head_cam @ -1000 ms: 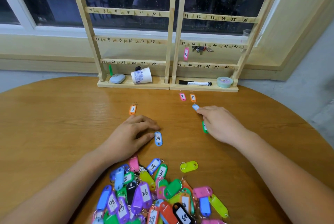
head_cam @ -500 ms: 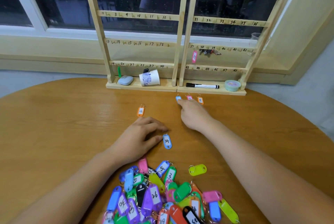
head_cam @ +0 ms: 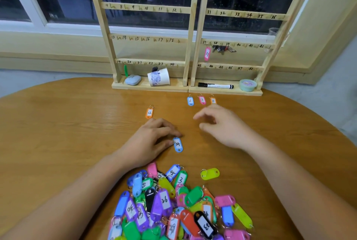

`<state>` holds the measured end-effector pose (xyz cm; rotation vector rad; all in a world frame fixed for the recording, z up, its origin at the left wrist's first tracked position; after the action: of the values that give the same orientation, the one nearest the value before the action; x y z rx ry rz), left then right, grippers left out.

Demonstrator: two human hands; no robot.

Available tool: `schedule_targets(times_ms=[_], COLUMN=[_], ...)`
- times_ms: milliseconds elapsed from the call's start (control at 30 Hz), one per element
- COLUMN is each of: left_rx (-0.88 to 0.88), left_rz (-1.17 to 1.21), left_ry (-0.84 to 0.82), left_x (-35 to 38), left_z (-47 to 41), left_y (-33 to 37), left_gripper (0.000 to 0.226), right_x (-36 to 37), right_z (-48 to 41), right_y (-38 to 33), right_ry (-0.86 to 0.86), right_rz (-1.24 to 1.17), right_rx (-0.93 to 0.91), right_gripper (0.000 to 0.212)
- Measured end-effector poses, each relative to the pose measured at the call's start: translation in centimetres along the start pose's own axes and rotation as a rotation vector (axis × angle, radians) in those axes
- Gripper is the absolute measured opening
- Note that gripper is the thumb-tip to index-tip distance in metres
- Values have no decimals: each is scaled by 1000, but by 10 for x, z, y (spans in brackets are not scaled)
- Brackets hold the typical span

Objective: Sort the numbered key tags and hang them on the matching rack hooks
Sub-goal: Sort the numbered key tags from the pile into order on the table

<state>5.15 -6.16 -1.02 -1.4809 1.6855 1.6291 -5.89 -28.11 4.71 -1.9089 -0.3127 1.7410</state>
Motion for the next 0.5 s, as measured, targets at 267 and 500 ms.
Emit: schedule_targets(times_ms=[267, 500], left_rx=[-3, -5], left_rz=[19, 23], left_ry=[-8, 21], left_x=[-1, 3], left_z=[0, -4], left_y=[4, 13], left_gripper=[32, 25], right_x=[7, 16], right_z=[69, 77], right_y=[2, 7], right_ry=[-385, -331], right_rz=[71, 80], right_rx=[-82, -89], right_gripper=[36, 28])
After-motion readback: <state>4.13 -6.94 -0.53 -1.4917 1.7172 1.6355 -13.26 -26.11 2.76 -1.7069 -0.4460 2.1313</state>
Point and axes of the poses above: each hand's wrist, its own z-axis away from the middle knuckle, its own x-axis out of the palm, y = z × x, the point moved 4 cm from there along -z, towards the middle knuckle, and after that the axes turned 1 degree about z, right-handed, at the moved point
